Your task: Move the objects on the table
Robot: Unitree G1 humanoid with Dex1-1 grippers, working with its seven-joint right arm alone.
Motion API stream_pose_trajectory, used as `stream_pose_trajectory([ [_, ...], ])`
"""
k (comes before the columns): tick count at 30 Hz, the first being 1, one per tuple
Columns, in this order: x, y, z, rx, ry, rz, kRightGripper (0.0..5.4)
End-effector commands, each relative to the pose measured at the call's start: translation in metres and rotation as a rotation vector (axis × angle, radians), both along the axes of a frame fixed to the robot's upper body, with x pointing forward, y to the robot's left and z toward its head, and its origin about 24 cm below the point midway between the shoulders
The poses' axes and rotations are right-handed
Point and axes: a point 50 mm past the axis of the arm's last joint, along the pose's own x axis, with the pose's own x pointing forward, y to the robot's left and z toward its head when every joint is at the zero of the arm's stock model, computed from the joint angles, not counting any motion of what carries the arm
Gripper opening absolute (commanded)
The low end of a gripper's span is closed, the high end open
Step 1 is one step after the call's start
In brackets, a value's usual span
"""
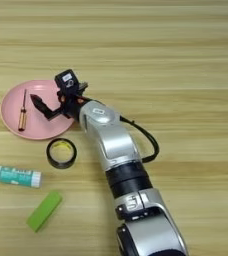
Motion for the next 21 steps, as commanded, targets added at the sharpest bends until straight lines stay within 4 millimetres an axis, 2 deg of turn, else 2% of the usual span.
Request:
stream_pose_trajectory([
  [1,0.013,0.009,0.033,-0.019,-0.148,0.012,5.35],
  [21,0.014,0.009,0.014,-0.108,-0.098,0.04,5.35],
])
